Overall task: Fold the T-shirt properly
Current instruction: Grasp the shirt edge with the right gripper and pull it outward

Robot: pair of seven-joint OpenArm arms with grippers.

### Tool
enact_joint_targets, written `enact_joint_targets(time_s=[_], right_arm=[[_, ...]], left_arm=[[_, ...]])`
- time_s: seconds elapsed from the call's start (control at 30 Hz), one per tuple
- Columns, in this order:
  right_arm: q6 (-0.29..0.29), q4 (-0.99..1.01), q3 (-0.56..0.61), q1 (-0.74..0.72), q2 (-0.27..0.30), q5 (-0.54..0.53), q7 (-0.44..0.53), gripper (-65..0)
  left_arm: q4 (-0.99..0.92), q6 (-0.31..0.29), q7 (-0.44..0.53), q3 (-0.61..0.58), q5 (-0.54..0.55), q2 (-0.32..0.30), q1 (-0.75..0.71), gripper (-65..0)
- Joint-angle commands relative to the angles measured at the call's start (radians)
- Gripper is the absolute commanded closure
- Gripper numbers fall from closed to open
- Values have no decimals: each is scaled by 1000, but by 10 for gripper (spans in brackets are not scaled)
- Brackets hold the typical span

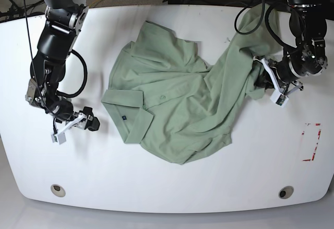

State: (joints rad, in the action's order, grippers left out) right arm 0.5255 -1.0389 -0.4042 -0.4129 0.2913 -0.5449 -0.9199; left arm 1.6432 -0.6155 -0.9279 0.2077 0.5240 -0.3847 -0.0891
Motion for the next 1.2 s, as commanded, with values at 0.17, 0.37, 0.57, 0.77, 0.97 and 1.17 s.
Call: enact_joint_targets(time_s=[0.17, 0.37, 0.57, 0.77, 0.97, 1.17], right_arm=[[17, 263, 189, -154, -7, 58, 195, -436], [51, 349, 247, -149, -33, 39, 266, -433], [64, 334, 282, -99, -94, 39, 266, -431], [60, 329, 301, -74, -149, 44, 270, -398], [64, 328, 302, -67, -148, 42, 310, -2], [68, 262, 301, -36, -91, 35, 310, 0]], left_arm=[[19, -4, 16, 51, 9, -20, 12, -24], [19, -4, 16, 54, 9, -20, 4, -24], [19, -4, 16, 55, 3, -20, -7, -24], [18, -4, 16, 57, 3, -20, -7, -24], [18, -4, 16, 57, 3, -21, -7, -24], [18, -2, 16, 57, 2, -49, -2, -24]])
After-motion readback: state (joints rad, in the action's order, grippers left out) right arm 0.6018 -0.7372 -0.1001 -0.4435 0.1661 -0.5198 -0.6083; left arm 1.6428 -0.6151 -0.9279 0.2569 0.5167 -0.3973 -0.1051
